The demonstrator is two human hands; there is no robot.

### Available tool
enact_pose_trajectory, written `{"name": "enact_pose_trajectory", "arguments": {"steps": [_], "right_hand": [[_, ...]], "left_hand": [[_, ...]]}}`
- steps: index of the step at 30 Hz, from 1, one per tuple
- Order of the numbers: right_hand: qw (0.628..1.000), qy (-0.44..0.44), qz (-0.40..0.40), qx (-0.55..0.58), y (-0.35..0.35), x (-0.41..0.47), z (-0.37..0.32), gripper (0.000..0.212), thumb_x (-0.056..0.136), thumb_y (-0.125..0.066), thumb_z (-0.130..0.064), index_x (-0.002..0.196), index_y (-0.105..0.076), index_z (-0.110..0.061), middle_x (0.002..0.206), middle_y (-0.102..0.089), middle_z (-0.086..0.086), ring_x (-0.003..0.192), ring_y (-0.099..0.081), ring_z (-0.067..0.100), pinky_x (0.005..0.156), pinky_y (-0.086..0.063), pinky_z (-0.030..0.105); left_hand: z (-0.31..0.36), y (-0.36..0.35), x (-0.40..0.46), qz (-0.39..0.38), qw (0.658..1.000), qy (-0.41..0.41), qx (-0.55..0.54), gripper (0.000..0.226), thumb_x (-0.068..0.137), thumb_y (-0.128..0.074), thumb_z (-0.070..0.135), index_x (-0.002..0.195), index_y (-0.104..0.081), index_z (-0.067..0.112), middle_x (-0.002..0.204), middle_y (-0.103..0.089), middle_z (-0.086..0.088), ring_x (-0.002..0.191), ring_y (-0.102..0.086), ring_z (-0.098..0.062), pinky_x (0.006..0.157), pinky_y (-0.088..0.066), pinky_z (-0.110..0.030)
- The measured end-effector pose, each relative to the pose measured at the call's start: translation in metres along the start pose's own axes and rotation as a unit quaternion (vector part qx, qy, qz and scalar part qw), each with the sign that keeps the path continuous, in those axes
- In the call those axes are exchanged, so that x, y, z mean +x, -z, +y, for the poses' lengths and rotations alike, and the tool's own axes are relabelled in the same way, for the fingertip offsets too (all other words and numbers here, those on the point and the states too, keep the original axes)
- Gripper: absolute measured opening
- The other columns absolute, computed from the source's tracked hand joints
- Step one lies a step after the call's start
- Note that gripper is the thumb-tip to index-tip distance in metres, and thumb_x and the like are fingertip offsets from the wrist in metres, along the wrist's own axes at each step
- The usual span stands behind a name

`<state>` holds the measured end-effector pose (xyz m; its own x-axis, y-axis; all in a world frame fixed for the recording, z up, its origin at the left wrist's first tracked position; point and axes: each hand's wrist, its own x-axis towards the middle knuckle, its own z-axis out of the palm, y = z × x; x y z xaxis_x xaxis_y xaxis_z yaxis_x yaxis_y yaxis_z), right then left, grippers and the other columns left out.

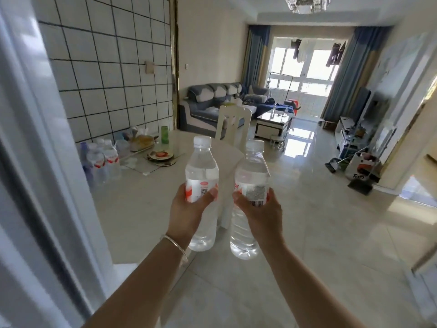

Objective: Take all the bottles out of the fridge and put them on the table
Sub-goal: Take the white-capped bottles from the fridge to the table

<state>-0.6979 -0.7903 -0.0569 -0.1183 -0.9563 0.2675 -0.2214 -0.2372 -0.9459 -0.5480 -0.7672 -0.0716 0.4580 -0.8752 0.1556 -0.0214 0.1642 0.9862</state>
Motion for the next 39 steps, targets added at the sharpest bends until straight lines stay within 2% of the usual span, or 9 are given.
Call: {"name": "enact_pose_trajectory", "arguments": {"steps": [2, 8, 13, 18, 22, 28, 33, 36, 39], "right_hand": [[1.000, -0.010, -0.007, 0.010, -0.015, 0.030, 0.008, 0.042, 0.062, -0.081, -0.036, 0.093, -0.058, -0.021, 0.076, -0.063, -0.010, 0.072, -0.063, 0.011, 0.065, -0.046, 0.027], [0.996, -0.025, -0.082, 0.022, -0.088, 0.113, 0.046, 0.042, 0.064, -0.081, -0.037, 0.095, -0.060, -0.018, 0.079, -0.066, -0.005, 0.074, -0.064, 0.013, 0.057, -0.044, 0.017], [0.983, -0.008, -0.179, 0.032, -0.171, 0.189, 0.060, 0.044, 0.059, -0.084, -0.037, 0.088, -0.055, -0.019, 0.072, -0.060, -0.009, 0.063, -0.057, 0.005, 0.050, -0.041, 0.015], [0.948, 0.017, -0.316, 0.016, -0.256, 0.241, 0.064, 0.045, 0.061, -0.081, -0.042, 0.091, -0.055, -0.020, 0.075, -0.061, -0.008, 0.064, -0.057, 0.003, 0.048, -0.040, 0.009], [0.914, 0.004, -0.404, 0.034, -0.324, 0.257, 0.070, 0.046, 0.064, -0.081, -0.040, 0.098, -0.058, -0.019, 0.080, -0.065, -0.006, 0.062, -0.059, -0.003, 0.048, -0.040, 0.005], [0.862, -0.042, -0.504, 0.024, -0.427, 0.246, 0.082, 0.035, 0.066, -0.081, -0.032, 0.088, -0.057, -0.020, 0.071, -0.061, -0.011, 0.051, -0.055, -0.007, 0.045, -0.038, 0.005], [0.832, -0.045, -0.553, 0.010, -0.510, 0.225, 0.087, 0.040, 0.065, -0.082, -0.027, 0.092, -0.052, -0.020, 0.074, -0.059, -0.009, 0.056, -0.055, -0.005, 0.043, -0.037, 0.006], [0.818, -0.037, -0.574, 0.002, -0.566, 0.217, 0.091, 0.041, 0.063, -0.082, -0.030, 0.090, -0.051, -0.028, 0.078, -0.063, -0.008, 0.065, -0.059, 0.005, 0.047, -0.041, 0.009], [0.810, -0.029, -0.585, -0.011, -0.610, 0.213, 0.094, 0.044, 0.063, -0.082, -0.028, 0.095, -0.052, -0.024, 0.077, -0.062, -0.010, 0.066, -0.058, 0.005, 0.051, -0.041, 0.010]], "left_hand": [[-0.009, -0.007, 0.028, 0.014, 1.000, 0.001, -0.005, 0.039, 0.071, -0.077, 0.034, 0.101, -0.064, 0.013, 0.088, -0.072, -0.004, 0.081, -0.069, -0.019, 0.067, -0.051, -0.027], [-0.050, -0.010, 0.112, 0.055, 0.998, 0.015, 0.018, 0.060, 0.055, -0.072, 0.055, 0.103, -0.064, 0.020, 0.091, -0.073, 0.001, 0.083, -0.070, -0.013, 0.072, -0.053, -0.028], [-0.086, 0.009, 0.195, 0.148, 0.988, 0.026, 0.030, 0.043, 0.067, -0.078, 0.042, 0.102, -0.066, 0.019, 0.092, -0.073, -0.001, 0.080, -0.069, -0.009, 0.067, -0.051, -0.018], [-0.108, 0.047, 0.265, 0.270, 0.960, 0.046, 0.058, 0.061, 0.059, -0.076, 0.054, 0.110, -0.063, 0.023, 0.099, -0.072, 0.003, 0.090, -0.068, -0.012, 0.077, -0.053, -0.029], [-0.122, 0.087, 0.295, 0.346, 0.934, 0.057, 0.069, 0.047, 0.069, -0.076, 0.044, 0.108, -0.063, 0.020, 0.096, -0.072, 0.003, 0.080, -0.066, -0.006, 0.064, -0.045, -0.021], [-0.154, 0.164, 0.310, 0.420, 0.898, 0.110, 0.065, 0.042, 0.069, -0.077, 0.041, 0.104, -0.064, 0.021, 0.092, -0.072, 0.004, 0.074, -0.065, 0.000, 0.061, -0.043, -0.020], [-0.185, 0.229, 0.330, 0.456, 0.879, 0.136, 0.044, 0.064, 0.053, -0.077, 0.051, 0.105, -0.065, 0.017, 0.096, -0.073, -0.003, 0.079, -0.066, -0.012, 0.063, -0.045, -0.022], [-0.205, 0.280, 0.349, 0.455, 0.879, 0.139, 0.016, 0.068, 0.051, -0.081, 0.050, 0.106, -0.066, 0.012, 0.100, -0.072, -0.010, 0.093, -0.069, -0.022, 0.083, -0.055, -0.038], [-0.223, 0.323, 0.362, 0.447, 0.882, 0.148, 0.014, 0.075, 0.052, -0.087, 0.043, 0.112, -0.060, 0.007, 0.107, -0.068, -0.018, 0.102, -0.065, -0.032, 0.093, -0.049, -0.054]]}}
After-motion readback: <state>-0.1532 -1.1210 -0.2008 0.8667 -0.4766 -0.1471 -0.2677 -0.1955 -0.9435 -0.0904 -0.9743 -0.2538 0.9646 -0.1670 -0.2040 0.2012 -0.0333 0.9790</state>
